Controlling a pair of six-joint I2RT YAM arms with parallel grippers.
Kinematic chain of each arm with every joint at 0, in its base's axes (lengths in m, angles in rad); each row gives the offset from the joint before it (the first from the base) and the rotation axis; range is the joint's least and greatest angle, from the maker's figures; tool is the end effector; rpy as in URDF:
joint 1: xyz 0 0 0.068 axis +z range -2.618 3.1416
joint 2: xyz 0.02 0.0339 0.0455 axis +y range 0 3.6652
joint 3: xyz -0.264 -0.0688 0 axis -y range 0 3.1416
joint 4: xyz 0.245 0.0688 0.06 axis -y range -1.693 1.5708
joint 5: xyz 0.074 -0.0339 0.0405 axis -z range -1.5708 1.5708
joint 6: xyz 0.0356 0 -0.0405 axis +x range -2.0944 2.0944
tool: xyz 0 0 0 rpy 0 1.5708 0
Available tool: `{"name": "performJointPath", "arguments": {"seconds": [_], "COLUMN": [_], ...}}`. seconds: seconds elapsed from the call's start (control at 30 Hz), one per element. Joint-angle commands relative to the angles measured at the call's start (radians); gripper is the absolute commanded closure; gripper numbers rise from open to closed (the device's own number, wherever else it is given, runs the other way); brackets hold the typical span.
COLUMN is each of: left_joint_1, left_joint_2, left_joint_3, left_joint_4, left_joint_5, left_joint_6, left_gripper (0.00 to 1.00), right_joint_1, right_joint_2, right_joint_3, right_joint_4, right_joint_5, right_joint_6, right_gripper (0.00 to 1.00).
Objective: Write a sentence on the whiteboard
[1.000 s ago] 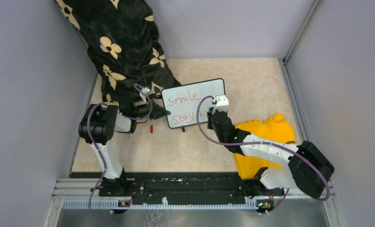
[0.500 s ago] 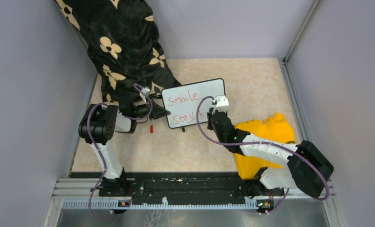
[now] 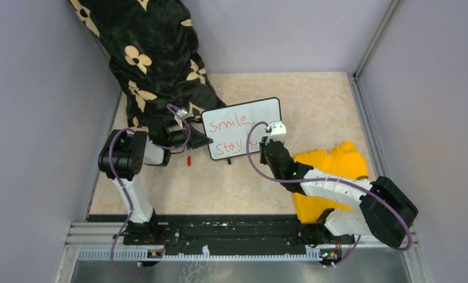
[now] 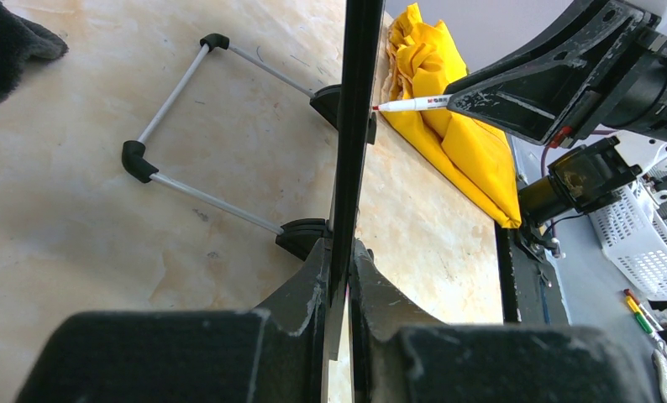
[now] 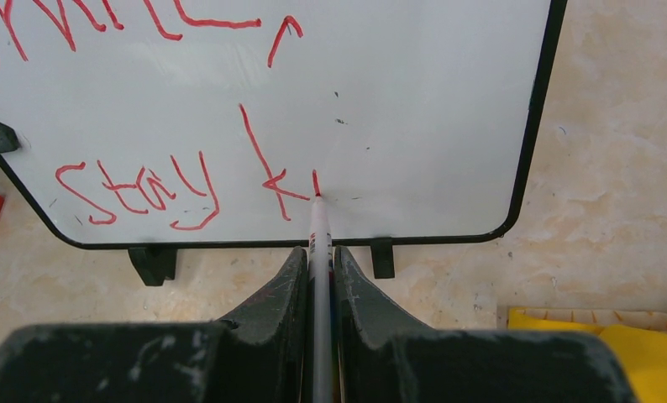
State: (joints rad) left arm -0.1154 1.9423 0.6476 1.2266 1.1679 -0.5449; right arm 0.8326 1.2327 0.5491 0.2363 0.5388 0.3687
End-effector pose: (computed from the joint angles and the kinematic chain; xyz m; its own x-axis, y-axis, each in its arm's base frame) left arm 0.3222 -0.0703 0.1341 -0.5538 -0.1404 -0.8207 0.7832 0.2468 -0.5707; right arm 0.1848 0.1760 0.2091 -0.3881 0.0331 -0.9210 -0.1969 0.9733 0.1179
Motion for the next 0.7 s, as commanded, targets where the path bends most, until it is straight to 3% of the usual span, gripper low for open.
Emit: {"name": "performJointPath", "arguments": {"seconds": [0.0, 0.67], "left_joint_1": [-0.013, -0.013], "left_joint_2": [0.024, 0.024], "left_joint_3": [-0.005, -0.004], "left_joint_4": [-0.102, -0.101], "left_joint_5": [-0.026, -0.025], "left_joint_6": [0.025, 0.024], "left_gripper": [1.00, 1.00], "right_joint_1": [-0.010, -0.037], "right_joint_2": [-0.063, -0.017], "right_joint_3": [0.026, 0.062], "right_joint_4": [0.026, 0.047], "right_joint_5": [0.016, 0.024], "right_joint_6": [-0.004, -0.023], "right_gripper": [1.00, 1.00]}}
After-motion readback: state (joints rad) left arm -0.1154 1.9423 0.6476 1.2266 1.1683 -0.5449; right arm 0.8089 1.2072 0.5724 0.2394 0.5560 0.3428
